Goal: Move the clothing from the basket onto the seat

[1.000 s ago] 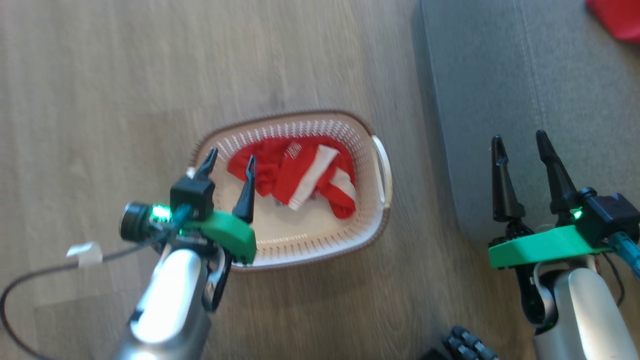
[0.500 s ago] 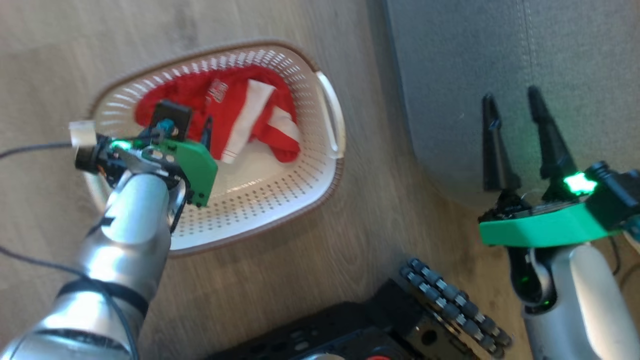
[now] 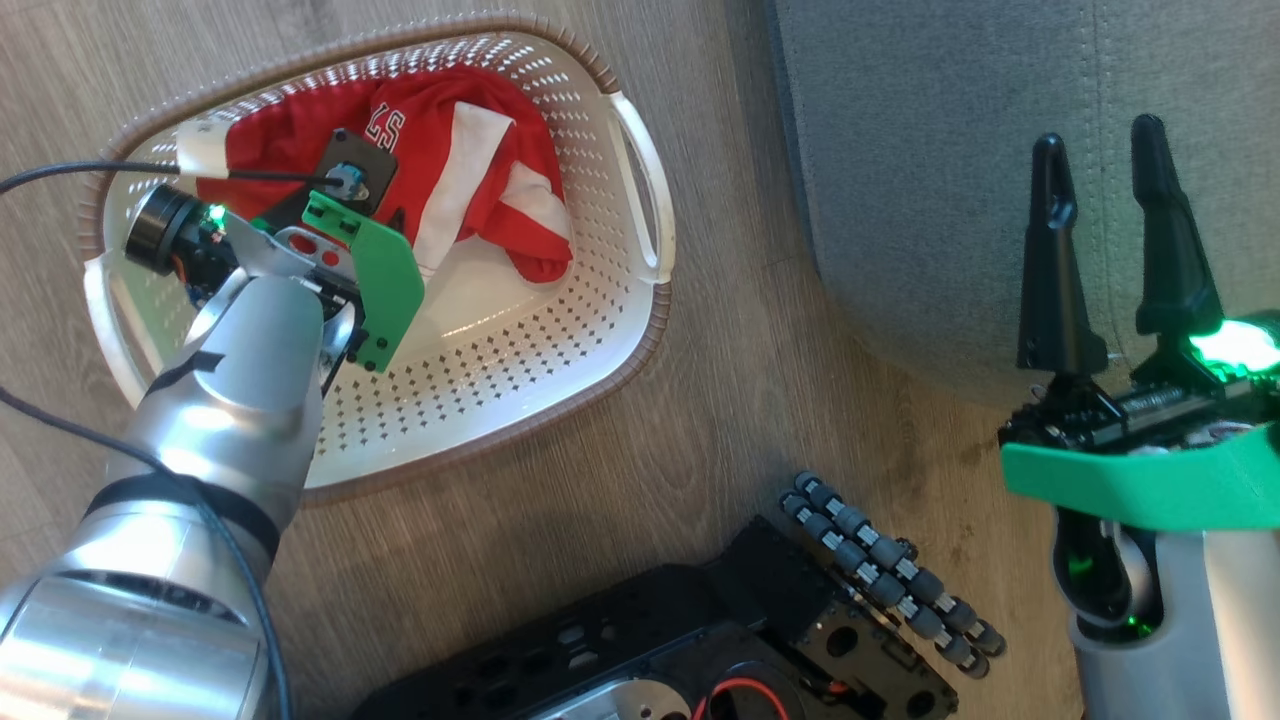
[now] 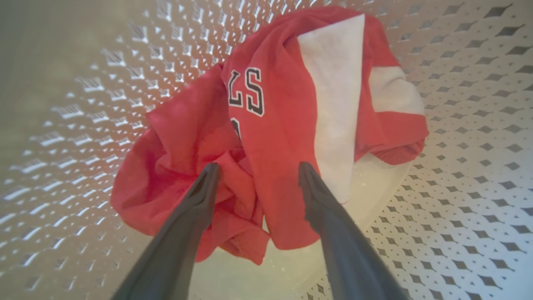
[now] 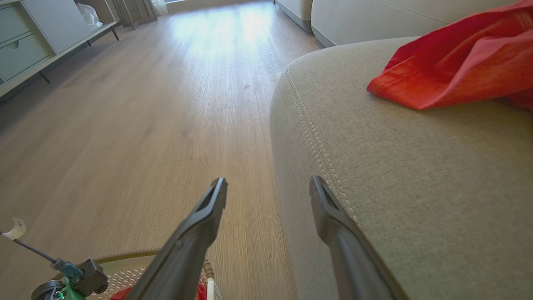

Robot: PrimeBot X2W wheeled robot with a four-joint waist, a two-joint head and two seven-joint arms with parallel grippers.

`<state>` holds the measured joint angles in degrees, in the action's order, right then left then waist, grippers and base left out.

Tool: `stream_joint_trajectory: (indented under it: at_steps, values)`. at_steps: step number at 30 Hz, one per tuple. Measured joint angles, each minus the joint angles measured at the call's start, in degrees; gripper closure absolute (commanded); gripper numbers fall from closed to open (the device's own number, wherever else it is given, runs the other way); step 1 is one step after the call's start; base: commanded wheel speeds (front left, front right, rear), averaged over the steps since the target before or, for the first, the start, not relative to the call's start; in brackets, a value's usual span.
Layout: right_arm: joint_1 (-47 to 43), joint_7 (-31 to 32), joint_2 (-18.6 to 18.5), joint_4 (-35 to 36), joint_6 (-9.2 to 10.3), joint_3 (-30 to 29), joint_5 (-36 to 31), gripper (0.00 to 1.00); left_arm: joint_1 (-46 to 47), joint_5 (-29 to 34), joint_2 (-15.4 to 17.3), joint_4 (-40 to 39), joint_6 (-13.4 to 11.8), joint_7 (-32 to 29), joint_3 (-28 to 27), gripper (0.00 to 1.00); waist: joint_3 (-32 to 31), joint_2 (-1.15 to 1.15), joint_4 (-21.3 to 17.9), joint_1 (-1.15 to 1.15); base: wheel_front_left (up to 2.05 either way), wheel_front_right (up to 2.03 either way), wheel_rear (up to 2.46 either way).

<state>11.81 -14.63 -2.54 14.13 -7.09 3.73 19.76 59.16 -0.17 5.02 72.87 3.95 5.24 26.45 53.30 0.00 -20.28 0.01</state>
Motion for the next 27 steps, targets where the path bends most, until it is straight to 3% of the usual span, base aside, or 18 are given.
stream_joint_trajectory:
  at_steps: [17,27]
  values:
    - [-4.33,2.11,0.04,6.6,0.0,1.27,0.2,0.0,2.09,0.12,-1.78,1.48,1.75,-3.23,3.71,0.0,0.9,0.0,1.43,0.0,0.0,0.0,0.0]
    - [-6.67,2.59,0.05,8.87,0.0,2.75,-0.3,0.0,2.23,-3.61,-2.18,1.59,1.48,-4.23,3.32,0.0,1.83,0.0,2.82,0.0,0.0,0.0,0.0]
